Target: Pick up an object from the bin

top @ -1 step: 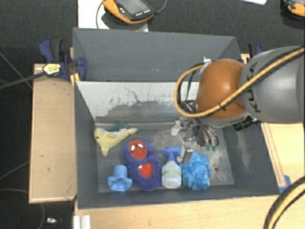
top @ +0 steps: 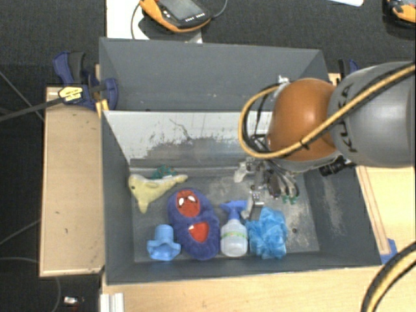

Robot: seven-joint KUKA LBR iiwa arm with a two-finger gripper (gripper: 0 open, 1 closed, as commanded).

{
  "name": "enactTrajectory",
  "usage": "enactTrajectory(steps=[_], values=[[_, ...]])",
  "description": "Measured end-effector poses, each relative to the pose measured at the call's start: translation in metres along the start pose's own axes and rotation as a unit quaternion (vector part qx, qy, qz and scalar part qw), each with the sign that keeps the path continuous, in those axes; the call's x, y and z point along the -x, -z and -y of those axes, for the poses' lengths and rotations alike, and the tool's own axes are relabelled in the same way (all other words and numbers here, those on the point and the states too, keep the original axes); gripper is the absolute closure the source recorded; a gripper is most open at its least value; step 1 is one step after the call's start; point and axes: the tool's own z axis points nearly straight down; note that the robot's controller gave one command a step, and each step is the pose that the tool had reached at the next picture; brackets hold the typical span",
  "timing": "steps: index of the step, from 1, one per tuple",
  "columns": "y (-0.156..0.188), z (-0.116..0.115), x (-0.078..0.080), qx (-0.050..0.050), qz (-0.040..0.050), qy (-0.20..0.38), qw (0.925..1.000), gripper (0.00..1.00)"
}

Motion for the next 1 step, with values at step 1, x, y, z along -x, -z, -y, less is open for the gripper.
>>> enactTrajectory(steps=[1], values=[[-0.0712,0.0358,-0.0235,0.0,-0.0029,-0.041,0.9991,0.0]])
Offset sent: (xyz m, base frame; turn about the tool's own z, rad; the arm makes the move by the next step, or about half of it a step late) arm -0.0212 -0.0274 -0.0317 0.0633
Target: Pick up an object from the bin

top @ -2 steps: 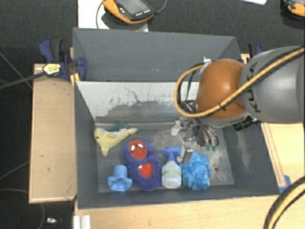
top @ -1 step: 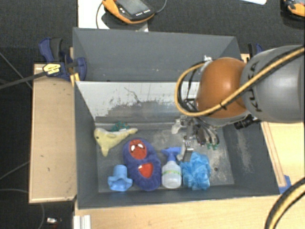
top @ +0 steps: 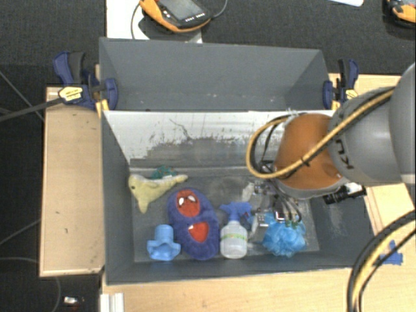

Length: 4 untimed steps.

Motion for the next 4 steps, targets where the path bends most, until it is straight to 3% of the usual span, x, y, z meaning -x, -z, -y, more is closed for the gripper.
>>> enactTrajectory(steps=[1,2,3,4], values=[[0.042,-0.009,0.003,0.002,0.0118,0.011,0.9999,0.0],[0.035,-0.015,-0.011,0.001,0.0046,0.032,0.9995,0.0],[0.002,-0.013,-0.014,0.001,0.0085,0.014,0.9999,0.0],[0.003,-0.014,-0.025,0.002,0.0089,-0.069,0.9976,1.0]])
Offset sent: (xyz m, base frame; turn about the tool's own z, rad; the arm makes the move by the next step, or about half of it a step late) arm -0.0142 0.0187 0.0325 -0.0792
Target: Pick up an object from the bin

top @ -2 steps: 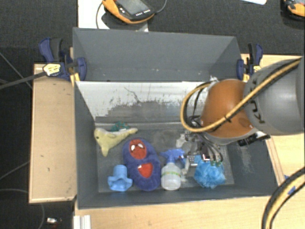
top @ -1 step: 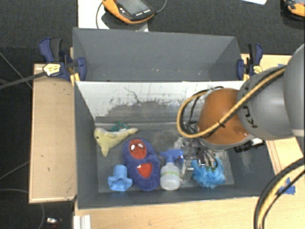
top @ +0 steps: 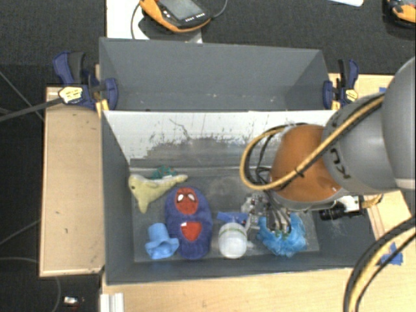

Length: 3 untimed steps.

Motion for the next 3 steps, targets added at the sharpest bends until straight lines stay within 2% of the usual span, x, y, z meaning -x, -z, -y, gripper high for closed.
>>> enactTrajectory(steps=[2,3], values=[[0.013,0.0,0.0,0.0,-0.0002,0.0,1.0,1.0],[0.061,0.0,-0.001,-0.001,-0.0028,0.001,1.0,1.0]])
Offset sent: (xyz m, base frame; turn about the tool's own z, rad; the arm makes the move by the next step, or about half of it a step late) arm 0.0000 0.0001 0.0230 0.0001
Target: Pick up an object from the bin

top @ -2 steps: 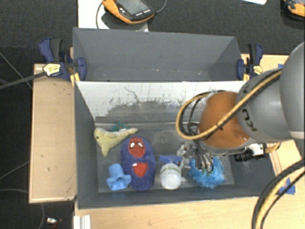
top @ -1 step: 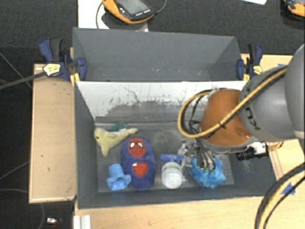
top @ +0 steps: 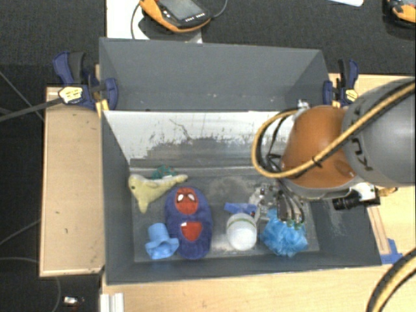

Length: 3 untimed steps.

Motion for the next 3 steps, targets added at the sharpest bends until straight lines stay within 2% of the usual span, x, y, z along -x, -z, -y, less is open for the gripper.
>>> enactTrajectory(steps=[2,3], values=[[0.069,-0.001,0.003,0.001,0.0054,0.002,1.0,1.0],[0.079,-0.001,0.003,0.001,0.0052,0.003,1.0,1.0]])
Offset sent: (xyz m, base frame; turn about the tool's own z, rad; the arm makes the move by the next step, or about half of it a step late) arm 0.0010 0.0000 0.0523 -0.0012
